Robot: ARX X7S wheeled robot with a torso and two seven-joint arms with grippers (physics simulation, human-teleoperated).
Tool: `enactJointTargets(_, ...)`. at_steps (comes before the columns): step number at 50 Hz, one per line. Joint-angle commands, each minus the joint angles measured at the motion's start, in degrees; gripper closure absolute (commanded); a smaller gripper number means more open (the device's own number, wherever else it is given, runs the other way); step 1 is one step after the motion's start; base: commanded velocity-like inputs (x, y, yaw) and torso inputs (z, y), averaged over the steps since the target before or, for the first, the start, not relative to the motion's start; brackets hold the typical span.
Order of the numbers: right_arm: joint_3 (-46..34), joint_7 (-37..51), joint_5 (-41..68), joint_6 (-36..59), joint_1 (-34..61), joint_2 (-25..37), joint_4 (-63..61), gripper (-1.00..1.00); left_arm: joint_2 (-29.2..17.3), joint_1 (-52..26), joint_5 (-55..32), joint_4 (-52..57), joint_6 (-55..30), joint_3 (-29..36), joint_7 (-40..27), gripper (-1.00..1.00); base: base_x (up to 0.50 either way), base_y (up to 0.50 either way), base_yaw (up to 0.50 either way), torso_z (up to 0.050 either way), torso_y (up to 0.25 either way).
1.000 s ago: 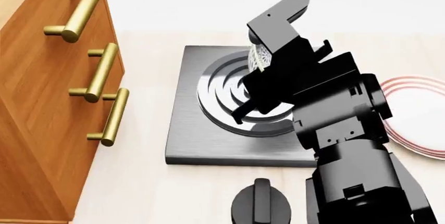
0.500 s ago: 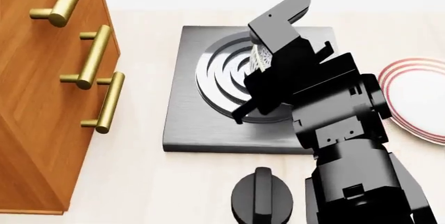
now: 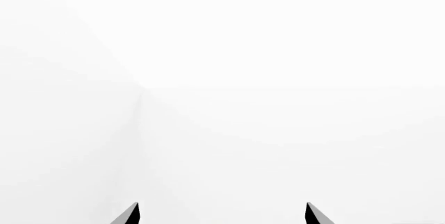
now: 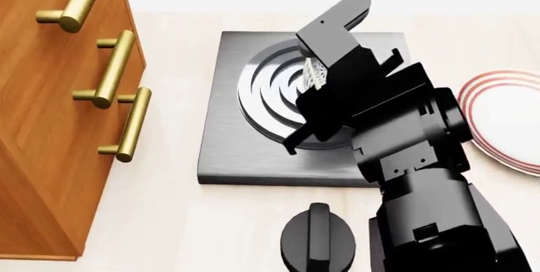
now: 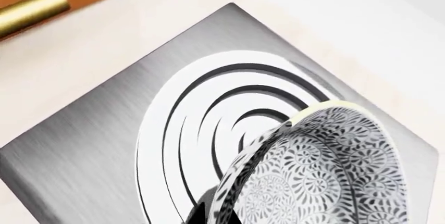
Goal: Put the bowl on the stove.
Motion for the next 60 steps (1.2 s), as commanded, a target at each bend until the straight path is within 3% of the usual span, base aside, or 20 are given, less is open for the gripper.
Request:
enactJointTargets(1,-1.4,-0.9,0.2,0.4,0.6,-0.2,0.0,1.00,0.1,-0.3,0.3,0.0,-0.5,0.4,0.0,-1.00,0.00,0.00,0.00,0.000,0.000)
enactJointTargets(21,-1.1,-1.2,0.4,0.4,0.7,-0.7,0.0,1.00,0.8,0.0,-0.4,-0.3,0.0,-0.4,0.4,-1.00,0.00,0.00,0.00,0.000,0.000)
enactJointTargets(22,-1.1,-1.2,0.4,0.4,0.7,-0.7,0.0,-1.00,0.8,-0.1,-0.4,-0.3,0.0,-0.4,0.4,-1.00,0.00,0.00,0.00,0.000,0.000)
enactJointTargets(32,-1.1,-1.2,0.4,0.4,0.7,-0.7,0.0,-1.00,1.0,-0.1,-0.6,-0.4,0.1,-0.4,0.7,-1.00,0.00,0.00,0.00,0.000,0.000)
enactJointTargets(34,15.4,-2.3,2.5,-3.0,2.1,-1.8,0.0,-1.00,1.1,-0.2,-0.5,-0.4,0.0,-0.2,0.7,-1.00,0.00,0.00,0.00,0.000,0.000)
enactJointTargets(35,16.5,-2.6,2.3,-3.4,2.2,-1.8,0.0,-1.00,1.2,-0.3,-0.4,-0.5,0.0,0.0,0.7,-1.00,0.00,0.00,0.00,0.000,0.000)
enactJointTargets(60,28.6,-10.5,3.1,-19.5,0.7,-1.0,0.0,-1.00,2.2,-2.4,1.1,-1.9,-2.7,3.6,-0.9,-1.00,0.00,0.00,0.00,0.000,0.000)
